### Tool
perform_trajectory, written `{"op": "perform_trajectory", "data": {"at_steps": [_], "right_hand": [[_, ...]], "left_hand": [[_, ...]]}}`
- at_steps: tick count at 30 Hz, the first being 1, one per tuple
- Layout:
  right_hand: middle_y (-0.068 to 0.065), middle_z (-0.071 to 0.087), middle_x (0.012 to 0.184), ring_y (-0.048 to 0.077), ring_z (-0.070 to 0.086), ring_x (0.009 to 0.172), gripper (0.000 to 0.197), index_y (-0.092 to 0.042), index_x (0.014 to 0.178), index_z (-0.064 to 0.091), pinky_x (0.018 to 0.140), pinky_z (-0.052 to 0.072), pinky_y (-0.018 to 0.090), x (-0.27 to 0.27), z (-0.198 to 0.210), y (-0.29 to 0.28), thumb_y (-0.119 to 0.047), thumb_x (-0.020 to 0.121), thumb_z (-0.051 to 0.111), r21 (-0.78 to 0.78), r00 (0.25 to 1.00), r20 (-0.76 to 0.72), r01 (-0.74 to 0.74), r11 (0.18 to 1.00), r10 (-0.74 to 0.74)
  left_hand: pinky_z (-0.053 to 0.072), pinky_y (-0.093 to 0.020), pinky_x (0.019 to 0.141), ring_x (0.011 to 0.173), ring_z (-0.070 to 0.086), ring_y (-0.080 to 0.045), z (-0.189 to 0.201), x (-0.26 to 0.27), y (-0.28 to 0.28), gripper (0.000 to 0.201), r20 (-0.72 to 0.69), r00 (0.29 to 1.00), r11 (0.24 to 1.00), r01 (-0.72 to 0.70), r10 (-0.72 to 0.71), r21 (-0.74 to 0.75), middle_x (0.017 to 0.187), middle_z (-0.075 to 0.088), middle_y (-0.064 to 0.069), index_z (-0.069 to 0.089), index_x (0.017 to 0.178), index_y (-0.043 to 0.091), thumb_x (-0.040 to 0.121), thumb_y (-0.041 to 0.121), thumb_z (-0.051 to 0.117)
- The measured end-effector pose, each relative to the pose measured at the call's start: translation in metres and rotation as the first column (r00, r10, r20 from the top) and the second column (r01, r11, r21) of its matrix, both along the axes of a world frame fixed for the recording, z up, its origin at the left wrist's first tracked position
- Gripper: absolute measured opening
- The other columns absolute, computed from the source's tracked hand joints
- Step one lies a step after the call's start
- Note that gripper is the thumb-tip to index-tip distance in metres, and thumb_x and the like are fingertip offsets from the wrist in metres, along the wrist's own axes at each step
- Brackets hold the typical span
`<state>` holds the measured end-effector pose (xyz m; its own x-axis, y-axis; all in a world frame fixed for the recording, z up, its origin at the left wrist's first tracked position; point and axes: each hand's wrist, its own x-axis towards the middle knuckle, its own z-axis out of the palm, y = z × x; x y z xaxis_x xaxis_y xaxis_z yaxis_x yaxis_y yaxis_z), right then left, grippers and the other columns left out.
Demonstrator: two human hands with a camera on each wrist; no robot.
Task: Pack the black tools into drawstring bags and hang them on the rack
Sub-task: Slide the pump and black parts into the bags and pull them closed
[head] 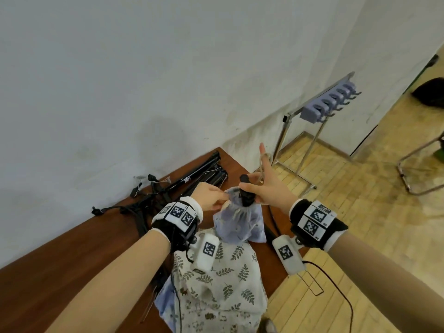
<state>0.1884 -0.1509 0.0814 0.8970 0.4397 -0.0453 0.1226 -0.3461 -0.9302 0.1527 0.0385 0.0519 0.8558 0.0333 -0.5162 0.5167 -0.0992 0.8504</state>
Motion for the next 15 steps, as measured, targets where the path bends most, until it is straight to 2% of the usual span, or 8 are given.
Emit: {"op": "perform_trajectory", "data": {"at_steps": [2, 4, 5, 7, 11, 13, 15], "right_hand": [[0.023, 0.055, 0.131, -0.006, 0.062, 0.064, 0.113, -0.056, 0.143, -0.015, 0.049, 0.047, 0.012, -0.002, 0.003, 0.004, -0.023, 0.083, 0.075, 0.022, 0.999, -0.04, 0.031, 0.999, -0.03], [0.018, 0.063, 0.12, 0.007, 0.066, 0.074, 0.113, -0.046, 0.148, -0.016, 0.05, 0.049, 0.012, -0.006, 0.003, 0.009, -0.018, 0.085, 0.073, 0.022, 0.998, -0.063, 0.032, 0.999, -0.031], [0.014, 0.064, 0.118, 0.007, 0.066, 0.077, 0.112, -0.045, 0.149, -0.015, 0.051, 0.049, 0.011, -0.008, 0.0, 0.011, -0.018, 0.085, 0.073, 0.017, 0.998, -0.055, 0.028, 0.999, -0.027], [0.014, 0.067, 0.111, 0.002, 0.064, 0.072, 0.109, -0.045, 0.149, -0.013, 0.052, 0.047, 0.01, -0.012, -0.004, 0.013, -0.018, 0.086, 0.072, 0.023, 0.999, -0.041, 0.034, 0.999, -0.033], [0.016, 0.065, 0.11, -0.001, 0.062, 0.065, 0.107, -0.045, 0.149, -0.012, 0.049, 0.046, 0.012, -0.013, -0.004, 0.01, -0.018, 0.087, 0.071, 0.008, 0.998, -0.034, 0.059, 0.998, -0.059], [0.015, 0.062, 0.118, 0.003, 0.061, 0.063, 0.108, -0.047, 0.148, -0.012, 0.052, 0.05, 0.021, -0.011, 0.003, 0.008, -0.018, 0.087, 0.071, -0.032, 0.996, -0.018, 0.091, 0.995, -0.091], [0.005, 0.063, 0.119, 0.006, 0.064, 0.07, 0.104, -0.045, 0.15, -0.002, 0.065, 0.055, 0.025, -0.007, 0.013, 0.002, -0.017, 0.084, 0.073, -0.088, 0.99, 0.035, 0.141, 0.986, -0.138]], "left_hand": [[0.049, -0.018, 0.061, 0.059, 0.055, -0.011, 0.013, -0.004, 0.0, 0.003, 0.056, 0.995, 0.984, -0.074, 0.084, -0.161, 0.066, 0.06, -0.004, 0.066, 0.086, 0.002, 0.087, 0.004, 0.064], [0.048, -0.02, 0.066, 0.065, 0.055, -0.012, 0.023, -0.005, 0.0, 0.01, 0.041, 0.991, 0.951, -0.112, 0.129, -0.287, 0.073, 0.06, -0.005, 0.066, 0.095, 0.0, 0.09, 0.005, 0.058], [0.047, -0.023, 0.069, 0.064, 0.052, -0.014, 0.029, -0.006, 0.0, 0.011, 0.023, 0.992, 0.937, -0.109, 0.124, -0.33, 0.071, 0.058, -0.006, 0.065, 0.094, -0.001, 0.09, 0.005, 0.056], [0.044, -0.024, 0.071, 0.064, 0.049, -0.016, 0.036, -0.004, -0.003, 0.012, 0.01, 0.996, 0.949, -0.085, 0.092, -0.303, 0.068, 0.056, -0.008, 0.064, 0.085, -0.001, 0.09, 0.003, 0.054], [0.044, -0.019, 0.06, 0.057, 0.046, -0.014, 0.04, 0.001, -0.006, 0.025, 0.002, 0.996, 0.968, -0.088, 0.09, -0.235, 0.069, 0.052, -0.011, 0.057, 0.076, -0.003, 0.096, -0.004, 0.042], [0.05, -0.025, 0.068, 0.059, 0.048, -0.017, 0.038, 0.003, -0.003, 0.028, 0.024, 0.997, 0.98, -0.074, 0.079, -0.184, 0.058, 0.056, -0.01, 0.056, 0.074, -0.002, 0.097, -0.005, 0.04], [0.049, -0.036, 0.072, 0.06, 0.046, -0.02, 0.036, 0.002, -0.001, 0.034, 0.039, 0.999, 0.995, -0.029, 0.033, -0.099, 0.051, 0.054, -0.012, 0.052, 0.066, 0.005, 0.095, -0.007, 0.04]]}}
